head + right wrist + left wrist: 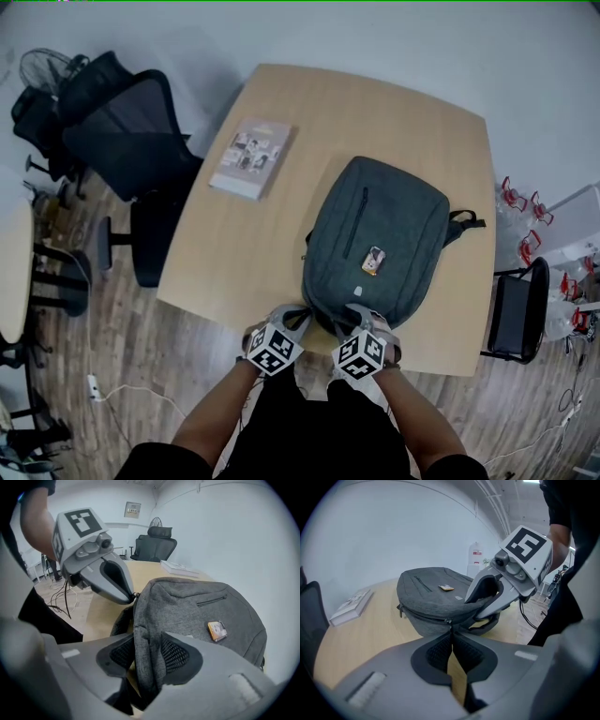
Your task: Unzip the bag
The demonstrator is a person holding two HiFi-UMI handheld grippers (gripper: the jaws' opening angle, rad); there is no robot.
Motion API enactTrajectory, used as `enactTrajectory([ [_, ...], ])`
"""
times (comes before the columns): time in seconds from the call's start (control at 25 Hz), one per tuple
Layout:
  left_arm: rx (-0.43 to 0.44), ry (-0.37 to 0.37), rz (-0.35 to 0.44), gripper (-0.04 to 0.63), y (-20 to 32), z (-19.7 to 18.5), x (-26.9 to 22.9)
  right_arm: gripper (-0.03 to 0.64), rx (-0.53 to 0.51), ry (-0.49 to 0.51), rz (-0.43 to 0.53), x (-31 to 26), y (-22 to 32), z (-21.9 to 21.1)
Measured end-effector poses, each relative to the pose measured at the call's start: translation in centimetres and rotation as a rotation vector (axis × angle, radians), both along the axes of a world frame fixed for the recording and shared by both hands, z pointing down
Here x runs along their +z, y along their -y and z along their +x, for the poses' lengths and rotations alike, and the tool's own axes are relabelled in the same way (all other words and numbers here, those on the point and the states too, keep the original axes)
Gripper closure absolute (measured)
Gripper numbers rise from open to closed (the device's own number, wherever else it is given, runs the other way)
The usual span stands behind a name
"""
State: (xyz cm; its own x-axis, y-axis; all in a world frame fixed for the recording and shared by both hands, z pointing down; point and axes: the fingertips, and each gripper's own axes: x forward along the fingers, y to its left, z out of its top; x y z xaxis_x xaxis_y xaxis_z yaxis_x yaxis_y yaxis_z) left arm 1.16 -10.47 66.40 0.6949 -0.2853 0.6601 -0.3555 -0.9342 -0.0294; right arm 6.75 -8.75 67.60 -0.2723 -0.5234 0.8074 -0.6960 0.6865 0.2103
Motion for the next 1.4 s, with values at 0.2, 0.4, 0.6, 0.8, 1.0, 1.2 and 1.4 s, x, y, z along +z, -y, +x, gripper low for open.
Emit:
enactTrajectory([
  [0.2, -0.071, 0.012, -0.012, 0.569, -0.1, -0.2, 0.0, 0.459, 0.030, -0.007, 0.007, 0.1, 1.6, -1.2],
  [0.4, -0.108, 0.009, -0.016, 0.569, 0.4, -0.4, 0.0, 0.424, -0.036, 0.048, 0.044, -1.2, 1.2, -2.1],
  [0.6, -0.116, 0.032, -0.001, 0.569, 0.5, -0.5, -0.1, 0.333, -0.241, 0.109, 0.101, -4.0, -1.8, -1.4],
  [0.8, -0.135, 0.045, 0.000, 0.569, 0.7, -0.6, -0.2, 0.322, -0.400, 0.035, 0.139, -3.3, -4.4, 3.2],
  [1.0, -0.139, 0.067, 0.008, 0.569, 0.8, -0.7, -0.3, 0.322, -0.356, -0.002, 0.128, -2.2, -4.8, 8.7],
  [1.2, -0.143, 0.091, 0.017, 0.571, 0.9, -0.6, -0.8, 0.394, -0.405, -0.051, 0.158, -1.4, -4.0, 9.3],
  [1.4, -0.154, 0.111, 0.019, 0.569, 0.6, -0.4, -1.2, 0.433, -0.343, 0.014, 0.099, -1.1, -3.7, 9.2],
])
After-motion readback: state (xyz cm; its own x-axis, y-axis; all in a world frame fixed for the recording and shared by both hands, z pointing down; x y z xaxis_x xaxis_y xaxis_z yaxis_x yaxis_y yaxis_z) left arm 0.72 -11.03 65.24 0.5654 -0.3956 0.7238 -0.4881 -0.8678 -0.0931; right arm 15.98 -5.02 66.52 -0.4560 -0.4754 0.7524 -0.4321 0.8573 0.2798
